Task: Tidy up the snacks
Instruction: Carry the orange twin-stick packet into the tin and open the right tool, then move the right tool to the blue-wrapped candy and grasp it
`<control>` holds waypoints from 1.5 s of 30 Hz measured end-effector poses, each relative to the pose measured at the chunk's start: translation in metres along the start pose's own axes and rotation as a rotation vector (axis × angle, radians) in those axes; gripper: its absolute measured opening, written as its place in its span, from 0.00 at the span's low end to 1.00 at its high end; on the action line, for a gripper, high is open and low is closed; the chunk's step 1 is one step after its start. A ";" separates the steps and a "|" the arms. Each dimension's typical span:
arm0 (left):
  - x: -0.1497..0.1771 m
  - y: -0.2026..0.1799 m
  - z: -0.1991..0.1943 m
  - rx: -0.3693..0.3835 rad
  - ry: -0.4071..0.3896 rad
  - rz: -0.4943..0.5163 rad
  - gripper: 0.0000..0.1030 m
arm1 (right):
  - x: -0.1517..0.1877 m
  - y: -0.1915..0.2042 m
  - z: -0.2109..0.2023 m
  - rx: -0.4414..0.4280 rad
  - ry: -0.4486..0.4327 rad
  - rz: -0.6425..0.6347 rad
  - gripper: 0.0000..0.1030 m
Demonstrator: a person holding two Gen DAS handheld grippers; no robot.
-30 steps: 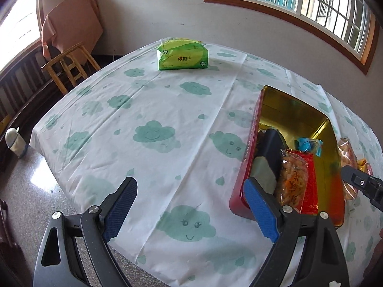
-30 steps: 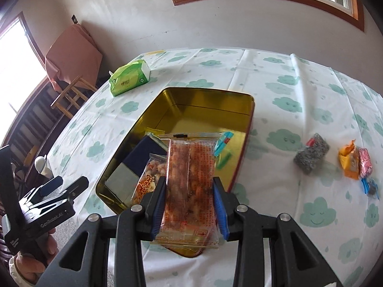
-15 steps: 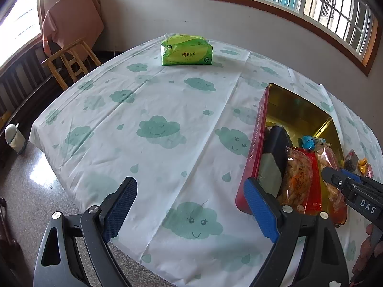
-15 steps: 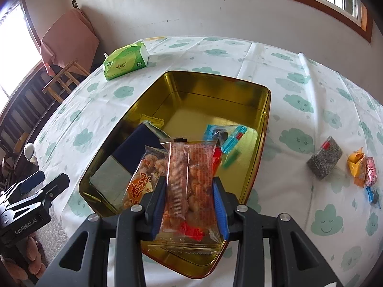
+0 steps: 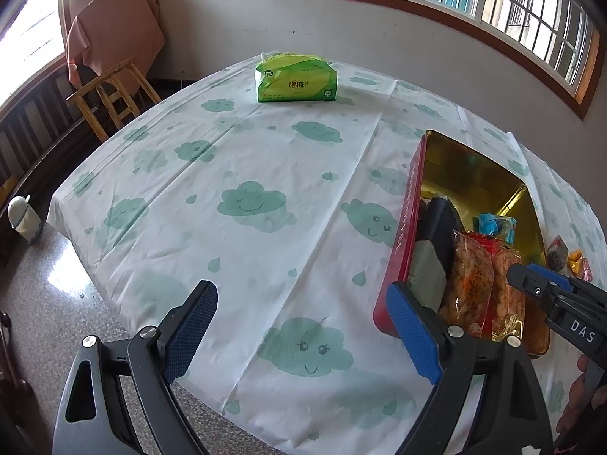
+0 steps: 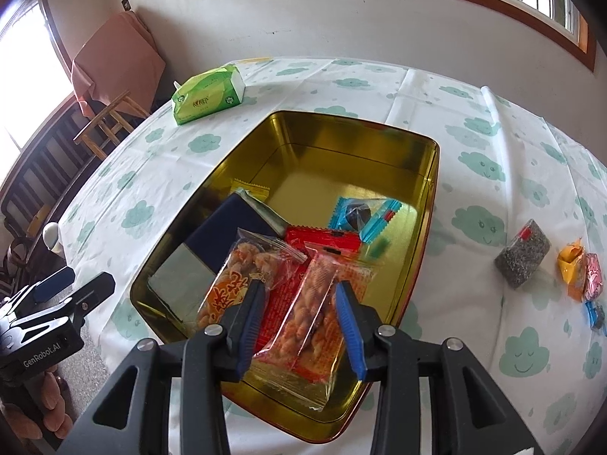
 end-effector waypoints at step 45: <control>0.011 -0.137 -0.010 0.019 0.009 0.306 0.86 | 0.057 -0.359 -0.059 0.124 -0.125 0.459 0.41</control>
Point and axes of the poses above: each gripper's, at about its wrist camera, not at the fingertips, and z roughly the way its jaws point, y to its left, x to its underside, the point moved 6 cm from there along z, roughly the way its jaws point, and after that the axes turned 8 degrees about y, right-handed, at the moved point
